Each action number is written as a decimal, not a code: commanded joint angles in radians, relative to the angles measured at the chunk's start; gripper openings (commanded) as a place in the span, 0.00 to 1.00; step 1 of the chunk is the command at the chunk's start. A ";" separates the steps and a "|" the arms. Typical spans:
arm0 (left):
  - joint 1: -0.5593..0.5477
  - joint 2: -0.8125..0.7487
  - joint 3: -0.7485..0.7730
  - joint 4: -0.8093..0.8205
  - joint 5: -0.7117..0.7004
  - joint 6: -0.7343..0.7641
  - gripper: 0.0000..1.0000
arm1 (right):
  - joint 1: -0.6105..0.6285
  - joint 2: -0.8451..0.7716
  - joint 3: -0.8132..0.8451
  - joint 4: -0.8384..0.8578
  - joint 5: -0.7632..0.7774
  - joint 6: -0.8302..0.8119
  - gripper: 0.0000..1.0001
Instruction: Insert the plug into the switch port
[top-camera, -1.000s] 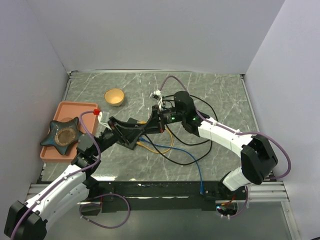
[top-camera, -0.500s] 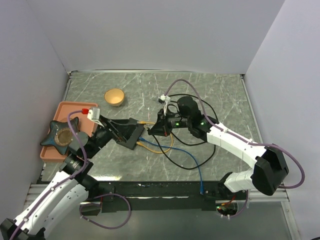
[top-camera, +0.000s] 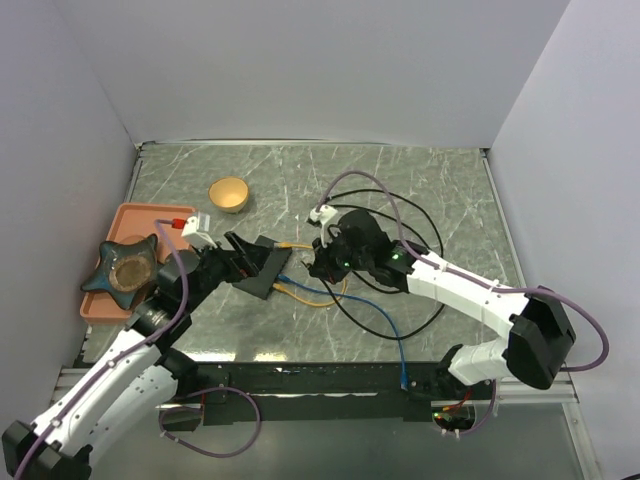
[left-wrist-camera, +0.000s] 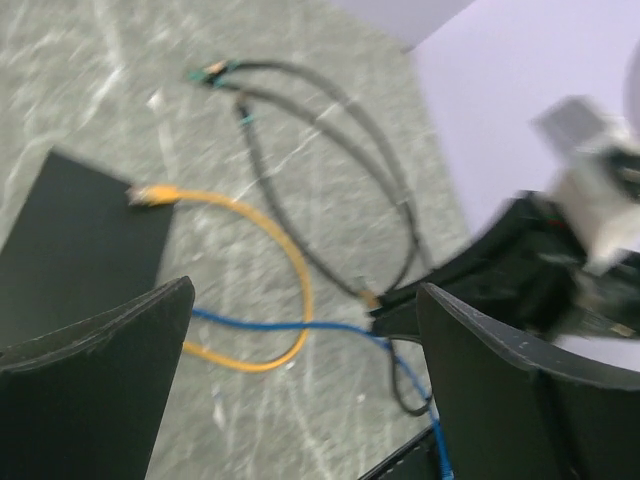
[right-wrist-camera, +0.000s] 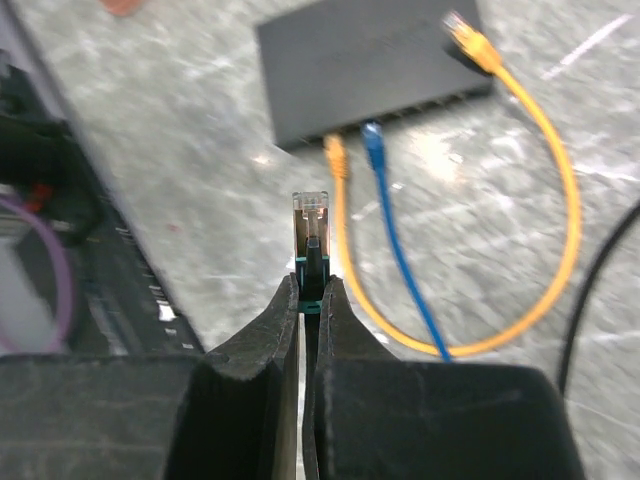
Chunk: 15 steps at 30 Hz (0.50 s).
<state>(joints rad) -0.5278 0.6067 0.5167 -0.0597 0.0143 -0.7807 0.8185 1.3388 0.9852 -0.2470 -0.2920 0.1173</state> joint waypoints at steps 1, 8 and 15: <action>-0.003 0.083 0.058 -0.098 -0.085 0.001 0.96 | 0.037 0.054 0.041 -0.052 0.169 -0.106 0.00; 0.119 0.307 0.077 -0.062 -0.032 0.102 0.96 | 0.045 0.249 0.154 -0.029 0.215 -0.200 0.00; 0.383 0.585 0.166 0.015 0.245 0.224 0.96 | 0.045 0.457 0.325 -0.067 0.290 -0.249 0.00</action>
<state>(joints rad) -0.2340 1.1038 0.6056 -0.1143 0.0818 -0.6460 0.8597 1.7374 1.1980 -0.3164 -0.0814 -0.0784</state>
